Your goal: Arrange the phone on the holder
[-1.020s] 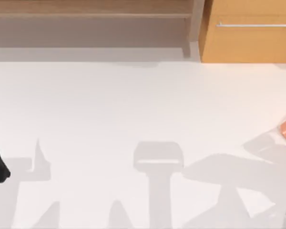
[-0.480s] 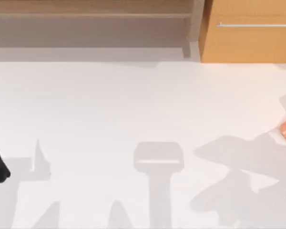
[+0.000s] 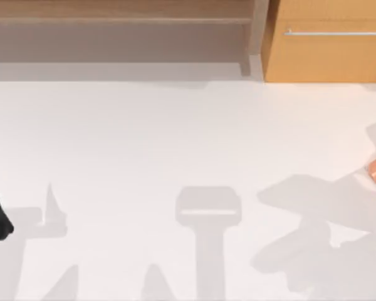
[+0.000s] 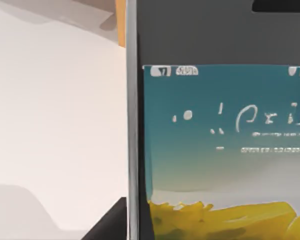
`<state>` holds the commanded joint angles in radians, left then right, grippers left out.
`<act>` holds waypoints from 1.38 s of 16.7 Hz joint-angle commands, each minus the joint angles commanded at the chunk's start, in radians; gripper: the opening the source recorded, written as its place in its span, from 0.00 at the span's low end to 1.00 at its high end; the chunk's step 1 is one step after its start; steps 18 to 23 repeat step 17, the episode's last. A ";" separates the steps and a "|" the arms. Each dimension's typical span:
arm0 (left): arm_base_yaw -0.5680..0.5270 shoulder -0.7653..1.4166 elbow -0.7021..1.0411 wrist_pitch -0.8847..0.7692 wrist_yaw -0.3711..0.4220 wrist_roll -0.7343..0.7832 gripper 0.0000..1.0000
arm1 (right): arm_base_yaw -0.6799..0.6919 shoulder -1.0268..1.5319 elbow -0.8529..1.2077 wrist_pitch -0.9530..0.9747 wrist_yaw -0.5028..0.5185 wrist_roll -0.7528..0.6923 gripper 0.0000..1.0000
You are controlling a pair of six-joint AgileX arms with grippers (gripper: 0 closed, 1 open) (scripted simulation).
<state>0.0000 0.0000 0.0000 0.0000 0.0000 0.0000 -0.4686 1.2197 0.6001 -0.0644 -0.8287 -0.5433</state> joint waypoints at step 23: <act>0.000 0.000 0.000 0.000 0.000 0.000 1.00 | 0.000 0.000 0.000 0.000 0.000 0.000 1.00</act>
